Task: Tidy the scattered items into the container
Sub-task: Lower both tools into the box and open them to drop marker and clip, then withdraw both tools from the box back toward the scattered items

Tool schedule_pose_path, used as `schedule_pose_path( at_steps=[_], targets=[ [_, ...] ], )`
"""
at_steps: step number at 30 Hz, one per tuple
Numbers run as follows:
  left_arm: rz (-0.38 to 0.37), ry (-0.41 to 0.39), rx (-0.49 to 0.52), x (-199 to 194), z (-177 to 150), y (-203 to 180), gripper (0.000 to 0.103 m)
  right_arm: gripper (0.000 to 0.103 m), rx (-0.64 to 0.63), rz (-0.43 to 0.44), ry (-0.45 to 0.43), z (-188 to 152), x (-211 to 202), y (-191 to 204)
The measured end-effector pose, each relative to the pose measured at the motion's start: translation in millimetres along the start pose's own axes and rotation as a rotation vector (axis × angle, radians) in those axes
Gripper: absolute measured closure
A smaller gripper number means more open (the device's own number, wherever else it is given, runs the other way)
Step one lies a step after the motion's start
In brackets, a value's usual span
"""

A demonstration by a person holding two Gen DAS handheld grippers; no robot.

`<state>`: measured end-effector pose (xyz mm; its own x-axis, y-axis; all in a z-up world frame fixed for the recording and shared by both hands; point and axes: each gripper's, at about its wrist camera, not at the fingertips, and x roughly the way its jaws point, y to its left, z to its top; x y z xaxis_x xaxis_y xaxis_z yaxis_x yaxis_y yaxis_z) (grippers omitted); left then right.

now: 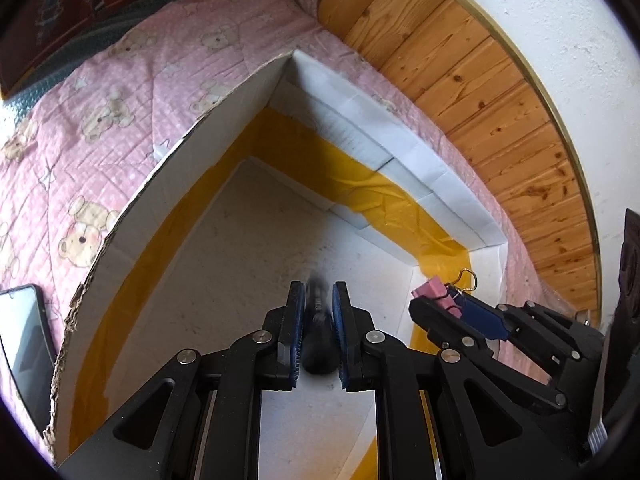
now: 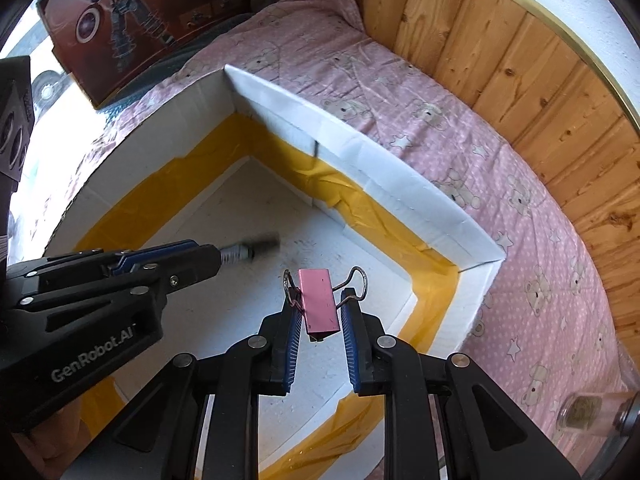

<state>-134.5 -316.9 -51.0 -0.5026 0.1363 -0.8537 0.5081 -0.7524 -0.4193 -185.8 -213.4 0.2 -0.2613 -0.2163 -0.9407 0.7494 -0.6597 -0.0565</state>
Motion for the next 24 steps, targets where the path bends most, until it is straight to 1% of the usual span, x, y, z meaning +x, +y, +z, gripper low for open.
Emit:
schedule_pose_path(
  at_steps=[1,3,5,7,9,16,18,20,24],
  targets=[
    [0.011,-0.005,0.005,-0.5,0.3,-1.4,0.082,0.081,0.002,-0.003,-0.002,0.1,-0.7,-0.7],
    [0.012,-0.018,0.001,-4.2,0.6,-1.7,0.078,0.079,0.008,-0.008,-0.012,-0.5,-4.1,-1.5],
    [0.008,-0.026,0.001,-7.6,1.2,-1.7,0.078,0.069,0.015,-0.004,-0.020,-2.2,-7.7,-2.4],
    [0.004,-0.032,0.006,-13.1,0.5,-1.8,0.078,0.062,0.026,0.004,-0.033,-4.2,-11.9,-3.9],
    [-0.003,-0.034,0.011,-17.3,-0.5,-2.3,0.078,0.061,0.032,0.003,-0.042,-7.2,-15.2,-4.1],
    [0.010,-0.054,0.019,-34.8,-7.1,-2.6,0.078,0.061,0.047,0.021,-0.064,-20.8,-26.3,-1.3],
    [0.005,-0.063,0.034,-41.5,-11.0,-7.0,0.078,0.061,0.061,0.043,-0.083,-26.3,-34.1,-1.4],
    [0.006,-0.080,0.060,-51.2,-16.8,-14.8,0.078,0.061,0.071,0.058,-0.114,-32.0,-44.2,-1.8],
    [0.025,-0.117,0.112,-65.8,-27.2,-27.0,0.078,0.061,0.102,0.123,-0.235,-52.9,-78.7,-4.6]
  ],
)
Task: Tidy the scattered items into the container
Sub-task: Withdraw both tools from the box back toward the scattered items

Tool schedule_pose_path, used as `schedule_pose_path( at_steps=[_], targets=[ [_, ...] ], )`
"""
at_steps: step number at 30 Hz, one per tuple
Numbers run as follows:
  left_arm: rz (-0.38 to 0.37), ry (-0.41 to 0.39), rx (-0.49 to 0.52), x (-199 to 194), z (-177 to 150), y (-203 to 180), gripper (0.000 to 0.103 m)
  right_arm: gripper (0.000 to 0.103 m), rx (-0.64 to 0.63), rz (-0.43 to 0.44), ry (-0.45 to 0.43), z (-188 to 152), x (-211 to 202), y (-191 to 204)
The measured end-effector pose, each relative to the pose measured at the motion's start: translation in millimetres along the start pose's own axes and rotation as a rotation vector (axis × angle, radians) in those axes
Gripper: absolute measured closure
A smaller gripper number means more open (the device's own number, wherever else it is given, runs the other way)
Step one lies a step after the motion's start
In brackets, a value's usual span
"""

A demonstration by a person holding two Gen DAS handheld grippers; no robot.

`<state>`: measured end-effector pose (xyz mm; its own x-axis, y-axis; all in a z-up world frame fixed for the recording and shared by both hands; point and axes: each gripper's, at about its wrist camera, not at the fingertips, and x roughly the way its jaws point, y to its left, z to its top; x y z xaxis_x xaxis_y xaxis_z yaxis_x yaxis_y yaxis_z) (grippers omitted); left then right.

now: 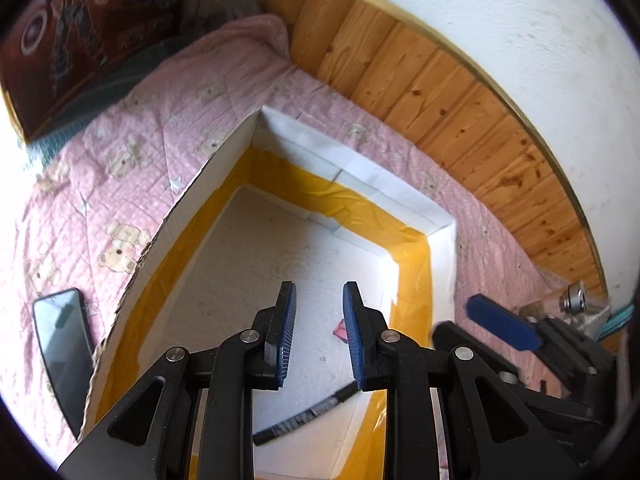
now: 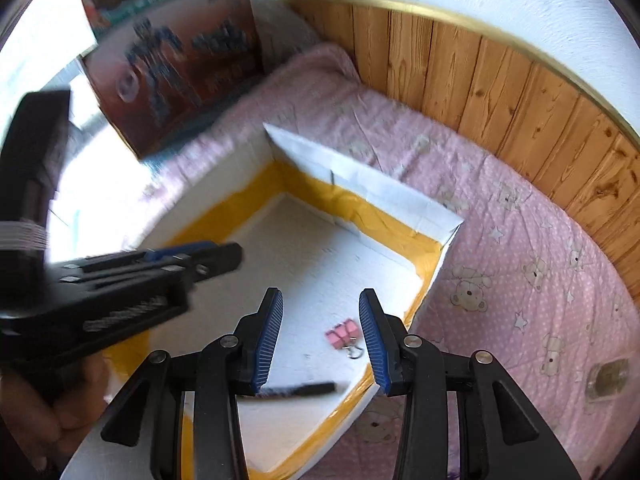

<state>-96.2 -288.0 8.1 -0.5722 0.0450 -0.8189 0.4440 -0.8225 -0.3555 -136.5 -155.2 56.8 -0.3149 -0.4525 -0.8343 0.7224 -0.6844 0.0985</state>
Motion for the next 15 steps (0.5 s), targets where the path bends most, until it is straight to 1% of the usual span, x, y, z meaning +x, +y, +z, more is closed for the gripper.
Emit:
schedule_pose_path(
  at_steps=[4,8,15],
  targets=[
    [0.036,-0.044,0.060,-15.5,-9.1,-12.9,0.078,0.061,0.029,0.047,-0.111,-16.8,-38.6,0.0],
    [0.030,-0.075,0.096,-31.5,-19.8,-21.1,0.078,0.061,0.034,0.081,-0.193,-36.1,-75.1,6.4],
    [-0.049,-0.111,0.140,-65.6,-50.3,-37.3,0.078,0.061,-0.054,0.148,-0.333,-91.3,-137.8,29.7]
  ],
)
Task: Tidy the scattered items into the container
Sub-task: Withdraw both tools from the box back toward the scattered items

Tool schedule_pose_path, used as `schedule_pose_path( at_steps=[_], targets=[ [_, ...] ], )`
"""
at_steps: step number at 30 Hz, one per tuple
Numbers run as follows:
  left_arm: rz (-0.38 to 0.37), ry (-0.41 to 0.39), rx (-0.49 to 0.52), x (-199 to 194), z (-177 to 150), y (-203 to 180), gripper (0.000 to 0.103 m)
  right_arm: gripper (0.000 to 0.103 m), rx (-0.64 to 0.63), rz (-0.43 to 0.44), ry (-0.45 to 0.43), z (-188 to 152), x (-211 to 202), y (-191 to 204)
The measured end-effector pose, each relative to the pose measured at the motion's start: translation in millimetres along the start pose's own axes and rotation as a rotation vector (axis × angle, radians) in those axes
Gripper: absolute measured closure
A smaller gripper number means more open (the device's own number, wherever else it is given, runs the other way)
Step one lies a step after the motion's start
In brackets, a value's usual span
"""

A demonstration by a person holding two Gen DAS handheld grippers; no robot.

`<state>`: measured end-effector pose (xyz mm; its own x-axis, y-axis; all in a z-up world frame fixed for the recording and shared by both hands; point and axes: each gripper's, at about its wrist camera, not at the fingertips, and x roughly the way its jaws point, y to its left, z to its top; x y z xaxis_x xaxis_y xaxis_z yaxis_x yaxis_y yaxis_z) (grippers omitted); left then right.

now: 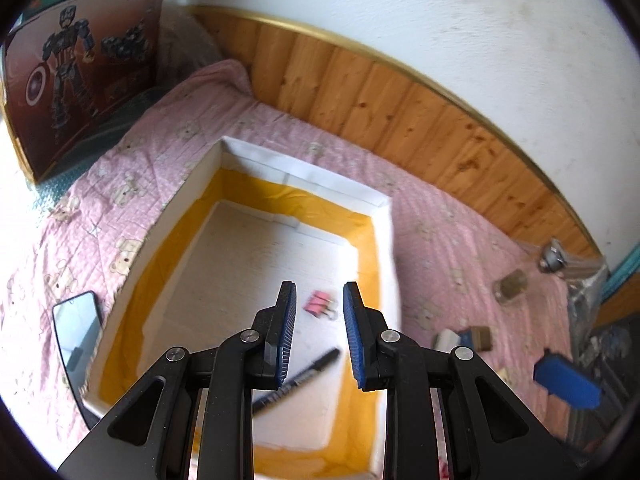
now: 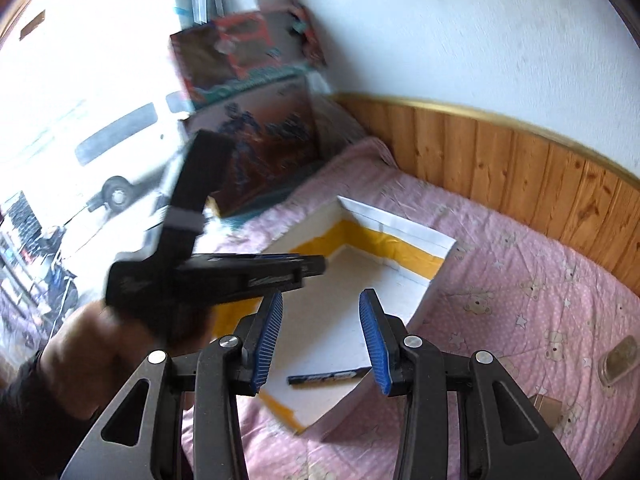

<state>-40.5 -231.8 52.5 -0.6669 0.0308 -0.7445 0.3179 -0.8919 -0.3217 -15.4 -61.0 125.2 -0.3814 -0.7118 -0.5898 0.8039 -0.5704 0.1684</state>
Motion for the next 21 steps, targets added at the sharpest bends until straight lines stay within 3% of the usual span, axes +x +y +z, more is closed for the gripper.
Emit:
schedule_pose_path(
  at_steps=[5,11,16,21],
  targets=[
    [-0.071,-0.015,0.075,-19.3,-29.6,-34.7,0.076,0.061,-0.031,0.042,-0.073,-29.9,-46.3,16.8],
    [-0.156,0.075,0.188,-13.1,-82.5,-86.6,0.075,0.061,0.040,0.016,-0.118,-76.8,-98.1,-3.5],
    [-0.221,0.238,0.276,20.4,-146.6,-130.4,0.070,0.060,0.154,-0.119,-0.097,-133.3,-124.2,-51.8],
    [-0.219,0.352,0.376,51.3,-206.9,-164.9,0.064,0.060,0.303,-0.314,-0.005,-192.1,-127.8,-107.1]
  ],
)
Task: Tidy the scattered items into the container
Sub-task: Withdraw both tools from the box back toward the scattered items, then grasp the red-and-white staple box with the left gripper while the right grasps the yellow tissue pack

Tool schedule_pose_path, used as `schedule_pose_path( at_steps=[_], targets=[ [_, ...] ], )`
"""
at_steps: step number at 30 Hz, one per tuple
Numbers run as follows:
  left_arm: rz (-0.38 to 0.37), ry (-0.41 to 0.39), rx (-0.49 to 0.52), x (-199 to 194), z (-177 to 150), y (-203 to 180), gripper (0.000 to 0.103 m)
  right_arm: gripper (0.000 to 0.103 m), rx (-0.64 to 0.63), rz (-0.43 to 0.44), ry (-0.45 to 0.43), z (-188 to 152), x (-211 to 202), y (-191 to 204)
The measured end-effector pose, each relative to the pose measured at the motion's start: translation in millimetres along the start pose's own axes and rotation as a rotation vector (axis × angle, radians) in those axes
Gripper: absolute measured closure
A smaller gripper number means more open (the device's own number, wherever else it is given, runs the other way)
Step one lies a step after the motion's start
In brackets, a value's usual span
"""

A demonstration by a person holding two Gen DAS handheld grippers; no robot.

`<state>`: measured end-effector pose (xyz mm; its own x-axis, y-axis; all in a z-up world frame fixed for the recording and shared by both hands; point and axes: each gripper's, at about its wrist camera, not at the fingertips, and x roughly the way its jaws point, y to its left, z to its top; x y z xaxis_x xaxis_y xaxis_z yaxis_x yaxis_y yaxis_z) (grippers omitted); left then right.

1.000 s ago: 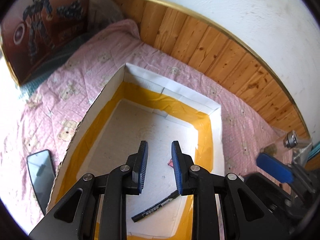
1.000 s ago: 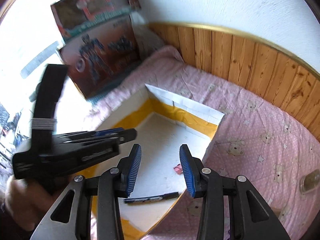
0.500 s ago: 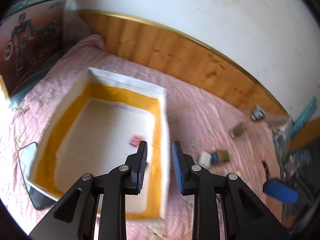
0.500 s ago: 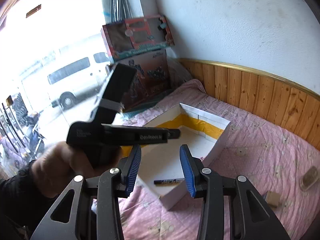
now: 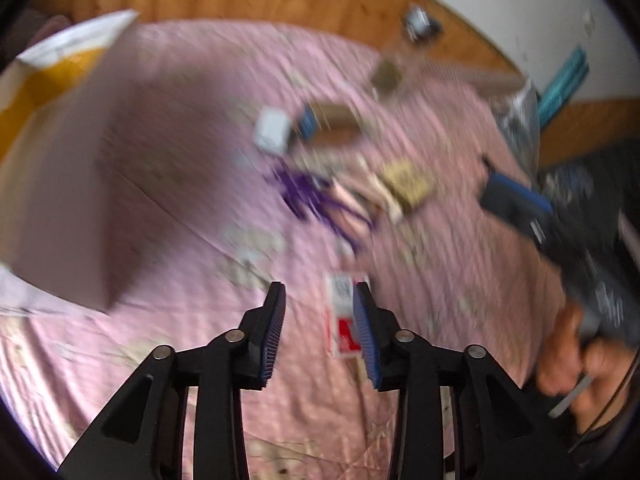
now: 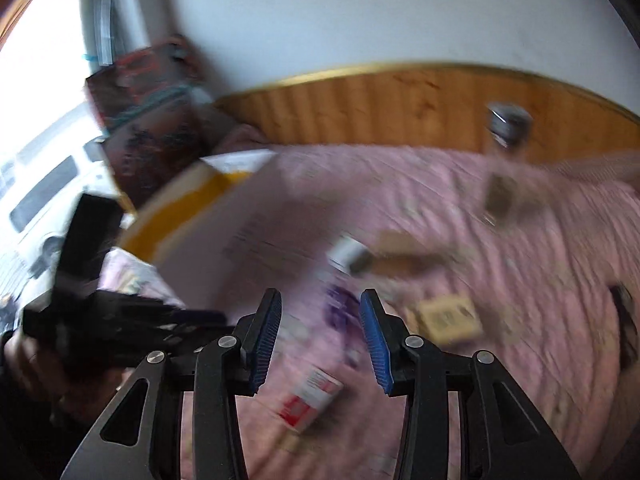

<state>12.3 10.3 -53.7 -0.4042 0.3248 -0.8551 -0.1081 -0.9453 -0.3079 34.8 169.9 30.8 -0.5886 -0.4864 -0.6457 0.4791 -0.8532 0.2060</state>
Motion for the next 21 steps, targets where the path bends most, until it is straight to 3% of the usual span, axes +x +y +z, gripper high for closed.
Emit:
schedule_pose_path(
  at_steps=[5,7,13,18,21],
  targets=[
    [0.029,0.081,0.056,41.5,-25.5,-19.7,0.060,0.059,0.053,-0.166,0.140,-13.8,31.7,-36.7],
    [0.045,0.082,0.056,48.4,-28.5,-22.2,0.057,0.056,0.057,-0.184,0.171,-16.8,40.8,-43.7],
    [0.057,0.064,0.056,60.2,-23.8,-24.6,0.051,0.025,0.061,-0.235,0.189,-23.7,56.1,-56.9],
    [0.060,0.059,0.071,70.4,-17.5,-30.9,0.050,0.024,-0.028,-0.296,0.247,-17.1,88.8,-70.4],
    [0.070,0.057,0.105,75.7,-18.0,-39.8,0.048,0.024,-0.043,-0.263,0.301,-17.6,106.3,-77.6]
  ],
)
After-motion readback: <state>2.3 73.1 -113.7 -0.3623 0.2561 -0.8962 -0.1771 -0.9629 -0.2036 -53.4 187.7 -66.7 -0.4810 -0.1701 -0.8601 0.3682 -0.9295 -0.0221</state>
